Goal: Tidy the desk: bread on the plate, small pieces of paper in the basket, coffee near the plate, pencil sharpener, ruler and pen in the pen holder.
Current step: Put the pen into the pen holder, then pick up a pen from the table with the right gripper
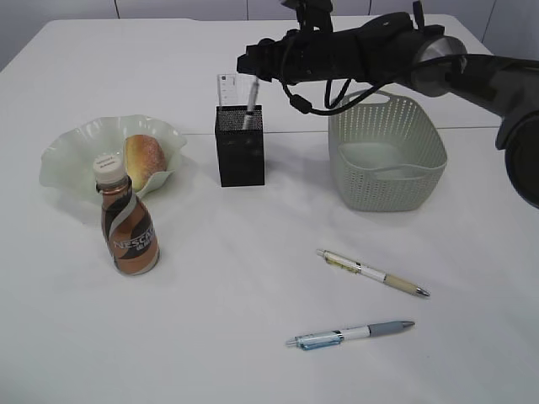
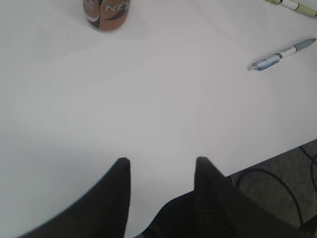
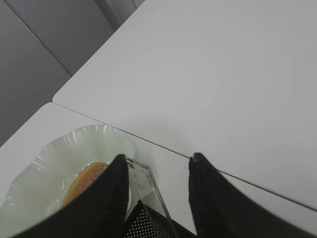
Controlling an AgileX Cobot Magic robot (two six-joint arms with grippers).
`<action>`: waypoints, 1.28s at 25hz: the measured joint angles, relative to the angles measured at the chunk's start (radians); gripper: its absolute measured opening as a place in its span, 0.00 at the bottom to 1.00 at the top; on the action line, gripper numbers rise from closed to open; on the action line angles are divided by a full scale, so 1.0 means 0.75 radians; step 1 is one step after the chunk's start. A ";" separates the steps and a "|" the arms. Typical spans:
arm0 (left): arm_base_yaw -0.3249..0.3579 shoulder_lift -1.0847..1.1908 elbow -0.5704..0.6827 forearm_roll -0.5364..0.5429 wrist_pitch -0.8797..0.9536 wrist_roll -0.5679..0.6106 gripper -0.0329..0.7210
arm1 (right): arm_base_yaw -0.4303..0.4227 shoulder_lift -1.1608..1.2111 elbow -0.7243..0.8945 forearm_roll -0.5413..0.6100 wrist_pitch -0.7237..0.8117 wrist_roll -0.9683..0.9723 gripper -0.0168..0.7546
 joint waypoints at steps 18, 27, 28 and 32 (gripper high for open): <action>0.000 0.000 0.000 -0.001 0.019 0.000 0.46 | 0.000 -0.207 0.000 -0.693 0.334 0.742 0.48; 0.000 0.000 0.000 -0.001 0.026 0.000 0.46 | 0.077 -0.417 0.000 -1.267 0.774 1.158 0.46; 0.000 0.000 0.000 -0.001 0.029 0.000 0.46 | 0.093 -0.442 0.000 -1.310 0.816 1.179 0.46; 0.000 0.000 0.000 -0.001 0.069 0.000 0.46 | 0.143 -0.508 0.000 -1.475 0.879 1.254 0.46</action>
